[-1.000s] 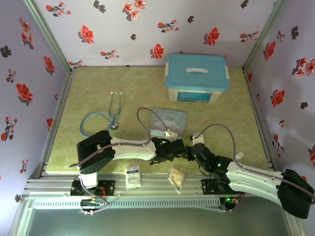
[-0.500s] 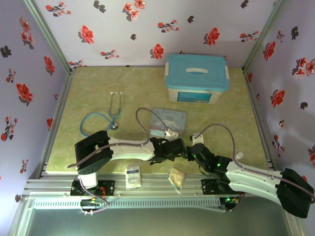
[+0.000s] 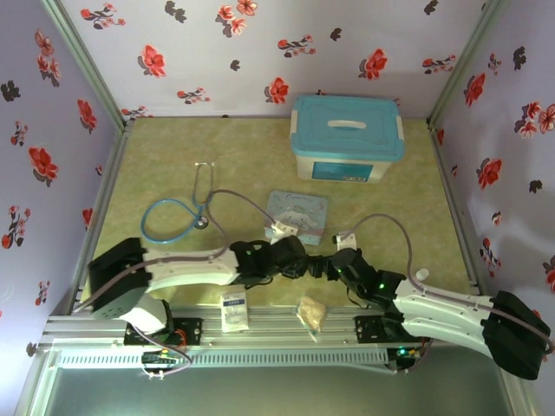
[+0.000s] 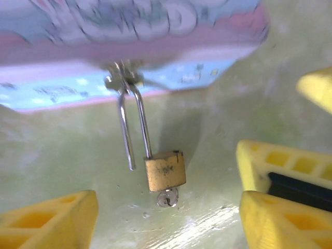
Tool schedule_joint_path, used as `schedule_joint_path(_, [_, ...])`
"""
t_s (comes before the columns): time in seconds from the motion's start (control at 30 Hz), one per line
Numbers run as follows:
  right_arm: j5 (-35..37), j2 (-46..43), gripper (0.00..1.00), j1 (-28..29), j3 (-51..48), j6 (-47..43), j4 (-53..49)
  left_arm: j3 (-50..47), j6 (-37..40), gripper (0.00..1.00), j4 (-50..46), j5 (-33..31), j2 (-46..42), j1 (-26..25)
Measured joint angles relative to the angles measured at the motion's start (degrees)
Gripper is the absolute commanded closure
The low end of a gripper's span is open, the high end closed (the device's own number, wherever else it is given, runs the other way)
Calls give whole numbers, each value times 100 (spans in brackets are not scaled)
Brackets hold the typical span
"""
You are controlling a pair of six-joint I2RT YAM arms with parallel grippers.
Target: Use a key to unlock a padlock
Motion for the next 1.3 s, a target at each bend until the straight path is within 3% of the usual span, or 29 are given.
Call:
schedule_joint_path(0.17, [-426,273,1,-26,105,308,509,-623,131,0,767,337,-1285,584])
schedule_joint_path(0.4, [-796,1399,24,-17,957,682,603,-1344,138,0,1139,861,-1812,1563])
schedule_joint_path(0.53, [-789,2090,41,39,1504,846,575,-1458,129,1,1169,1108,-1808,1591])
schedule_joint_path(0.73, [-664,2616,50,258,1746,1008,254,-1727,17,3,1401,1287,-1832,1591])
schedule_joint_path(0.8, [-601,2625,57,317,1768,1027,146,-1853,-13,3,1440,1311,-1864,1591])
schedule_joint_path(1.3, [-490,3364,61,350,2074,1069,-59,-2011,-127,3,1672,1373,-1939,1591])
